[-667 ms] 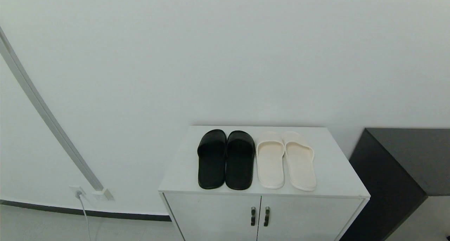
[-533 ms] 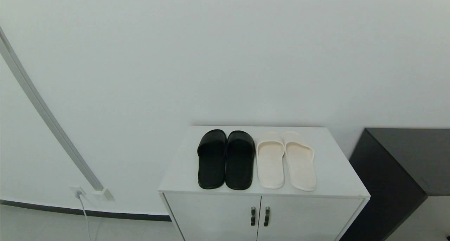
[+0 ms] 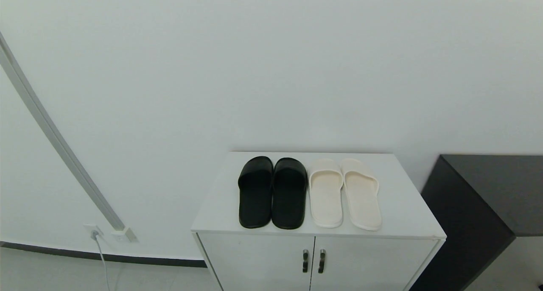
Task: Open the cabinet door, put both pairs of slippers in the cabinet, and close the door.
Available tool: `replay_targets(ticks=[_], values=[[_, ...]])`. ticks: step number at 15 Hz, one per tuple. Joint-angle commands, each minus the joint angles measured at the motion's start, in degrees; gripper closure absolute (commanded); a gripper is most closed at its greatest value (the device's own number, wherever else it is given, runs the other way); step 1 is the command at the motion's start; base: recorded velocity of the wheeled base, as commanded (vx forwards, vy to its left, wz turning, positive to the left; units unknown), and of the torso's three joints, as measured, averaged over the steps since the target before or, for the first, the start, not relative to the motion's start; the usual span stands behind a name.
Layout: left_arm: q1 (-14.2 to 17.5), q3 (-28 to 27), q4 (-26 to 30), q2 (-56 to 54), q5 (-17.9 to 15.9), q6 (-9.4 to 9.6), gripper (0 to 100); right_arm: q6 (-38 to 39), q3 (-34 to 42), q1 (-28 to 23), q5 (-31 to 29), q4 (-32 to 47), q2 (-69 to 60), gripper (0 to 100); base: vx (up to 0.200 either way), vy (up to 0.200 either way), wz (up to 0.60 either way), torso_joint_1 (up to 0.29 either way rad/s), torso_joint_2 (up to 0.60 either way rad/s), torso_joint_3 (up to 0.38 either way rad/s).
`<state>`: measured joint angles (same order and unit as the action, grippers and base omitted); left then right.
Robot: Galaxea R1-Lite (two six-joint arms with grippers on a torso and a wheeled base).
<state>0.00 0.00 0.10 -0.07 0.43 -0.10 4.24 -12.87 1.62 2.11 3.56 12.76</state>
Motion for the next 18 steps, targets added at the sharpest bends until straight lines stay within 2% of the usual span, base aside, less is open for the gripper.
replay_targets(ticks=[1, 2, 4, 5, 6, 8, 12, 13, 14, 16, 18], values=[[0.00, 0.00, -0.01, 0.07, 0.01, 0.01, 100, -0.29, -7.69, 2.51, 6.33, 1.98, 22.04, 0, 0.000, 0.000, 0.00, 0.000, 0.00, 0.000], [0.00, 0.00, -0.01, 0.07, 0.01, 0.01, 100, 0.24, -7.78, 9.45, 6.77, -7.60, 35.84, 0, 0.000, 0.000, 0.00, 0.000, 0.00, 0.000], [0.00, 0.00, -0.01, 0.07, 0.01, 0.01, 100, 5.43, -8.66, 19.47, -1.93, -17.80, 46.65, 0, 0.000, 0.000, 0.00, 0.000, 0.00, 0.000], [0.00, 0.00, -0.01, 0.07, 0.01, 0.01, 100, 7.01, -9.19, 23.16, -4.57, -19.82, 48.94, 0, 0.000, 0.000, 0.00, 0.000, 0.00, 0.000], [0.00, 0.00, -0.01, 0.07, 0.01, 0.01, 100, 11.40, -11.74, 30.63, -10.19, -22.72, 55.09, 0, 0.000, 0.000, 0.00, 0.000, 0.00, 0.000], [0.00, 0.00, -0.01, 0.07, -0.08, 0.01, 100, 14.39, -16.66, 36.35, -14.68, -24.30, 63.44, 0, 0.000, 0.000, 0.00, 0.000, 0.00, 0.000], [0.00, 0.00, -0.01, 0.07, -0.08, 0.01, 100, 15.09, -24.39, 39.86, -21.97, -29.75, 77.59, 0, 0.000, 0.000, 0.00, 0.000, 0.00, 0.000], [0.00, 0.00, -0.01, 0.07, -0.08, 0.01, 100, 15.01, -26.41, 40.65, -25.84, -33.88, 83.13, 0, 0.000, 0.000, 0.00, 0.000, 0.00, 0.000], [0.00, 0.00, -0.01, 0.07, -0.08, 0.01, 100, 14.92, -27.03, 40.83, -27.16, -35.29, 85.06, 0, 0.000, 0.000, 0.00, 0.000, 0.00, 0.000], [0.00, 0.00, -0.01, 0.07, -0.08, 0.01, 100, 14.65, -30.72, 40.83, -35.16, -42.85, 94.29, 0, 0.000, 0.000, 0.00, 0.000, 0.00, 0.000], [0.00, 0.00, -0.01, 0.07, -0.08, 0.01, 100, 14.57, -33.09, 40.83, -36.74, -44.87, 97.63, 0, 0.000, 0.000, 0.00, 0.000, 0.00, 0.000]])
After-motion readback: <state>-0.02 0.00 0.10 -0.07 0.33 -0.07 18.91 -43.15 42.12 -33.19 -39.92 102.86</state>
